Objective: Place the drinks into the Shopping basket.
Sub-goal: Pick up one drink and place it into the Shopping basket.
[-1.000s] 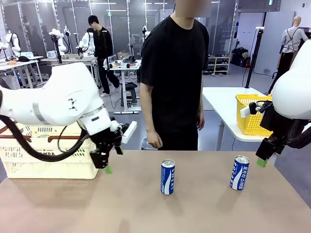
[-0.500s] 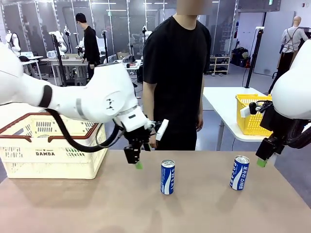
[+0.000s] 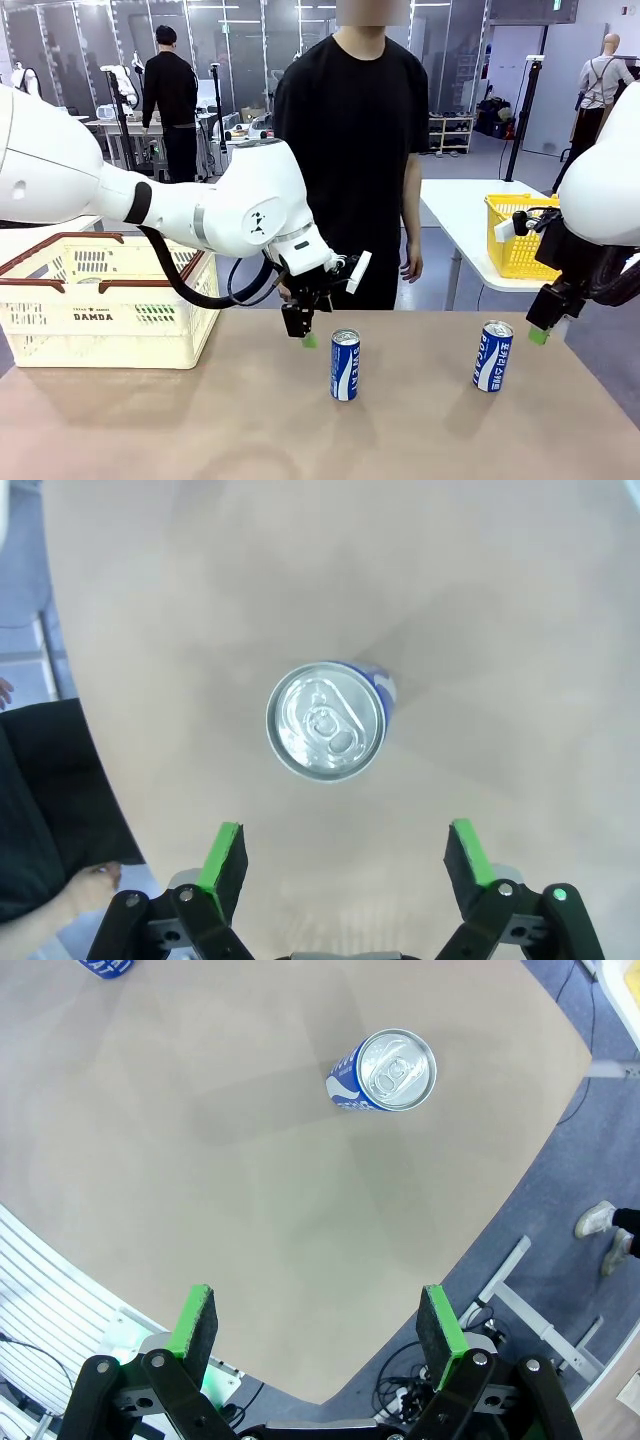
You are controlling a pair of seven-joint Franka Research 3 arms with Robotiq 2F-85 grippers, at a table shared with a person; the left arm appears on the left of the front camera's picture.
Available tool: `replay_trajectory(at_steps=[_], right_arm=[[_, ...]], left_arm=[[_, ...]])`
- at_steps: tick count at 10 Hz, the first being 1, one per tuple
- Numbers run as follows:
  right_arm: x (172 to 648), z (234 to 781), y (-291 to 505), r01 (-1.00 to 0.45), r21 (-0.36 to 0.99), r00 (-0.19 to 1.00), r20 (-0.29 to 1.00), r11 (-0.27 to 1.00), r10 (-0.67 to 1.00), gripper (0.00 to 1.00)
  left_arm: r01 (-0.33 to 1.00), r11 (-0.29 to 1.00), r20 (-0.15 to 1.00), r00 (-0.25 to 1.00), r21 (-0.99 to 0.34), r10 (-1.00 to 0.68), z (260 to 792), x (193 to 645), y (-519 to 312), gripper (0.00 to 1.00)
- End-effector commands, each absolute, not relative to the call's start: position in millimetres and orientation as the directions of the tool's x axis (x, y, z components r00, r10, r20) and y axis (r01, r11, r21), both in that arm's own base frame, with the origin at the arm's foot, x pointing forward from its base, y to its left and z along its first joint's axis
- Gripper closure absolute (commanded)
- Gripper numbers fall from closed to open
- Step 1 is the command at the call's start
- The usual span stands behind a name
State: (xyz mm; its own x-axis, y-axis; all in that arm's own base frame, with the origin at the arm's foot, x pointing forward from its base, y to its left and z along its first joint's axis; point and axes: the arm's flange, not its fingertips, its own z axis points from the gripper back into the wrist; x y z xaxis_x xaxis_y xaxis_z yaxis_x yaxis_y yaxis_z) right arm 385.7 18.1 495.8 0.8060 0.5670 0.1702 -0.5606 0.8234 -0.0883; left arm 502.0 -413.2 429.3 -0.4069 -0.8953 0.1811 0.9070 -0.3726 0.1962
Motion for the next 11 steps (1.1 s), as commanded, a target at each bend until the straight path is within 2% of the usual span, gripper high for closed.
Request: replay_trajectory(at_steps=[1,7,9,11], right_arm=[[385.4,497.2,16.4,-0.562,-0.09,0.806,0.165,0.822,0.569,0.0],[385.4,497.2,16.4,-0.562,-0.09,0.806,0.165,0.822,0.569,0.0],[385.4,497.2,16.4,-0.562,-0.09,0.806,0.165,0.822,0.569,0.0],[385.4,497.2,16.4,-0.562,-0.09,0.806,0.165,0.822,0.569,0.0]], left_arm=[[0.912,-0.365,0.191,-0.398,0.188,-0.897,425.9,501.0,-415.1,0.0],[0.897,-0.384,0.167,-0.422,0.217,-0.891,425.0,504.9,-429.3,0.0],[0.906,-0.393,0.214,-0.42,0.156,-0.882,419.5,506.7,-445.7,0.0],[0.908,-0.397,0.185,-0.417,0.134,-0.89,409.9,508.2,-458.6,0.0]])
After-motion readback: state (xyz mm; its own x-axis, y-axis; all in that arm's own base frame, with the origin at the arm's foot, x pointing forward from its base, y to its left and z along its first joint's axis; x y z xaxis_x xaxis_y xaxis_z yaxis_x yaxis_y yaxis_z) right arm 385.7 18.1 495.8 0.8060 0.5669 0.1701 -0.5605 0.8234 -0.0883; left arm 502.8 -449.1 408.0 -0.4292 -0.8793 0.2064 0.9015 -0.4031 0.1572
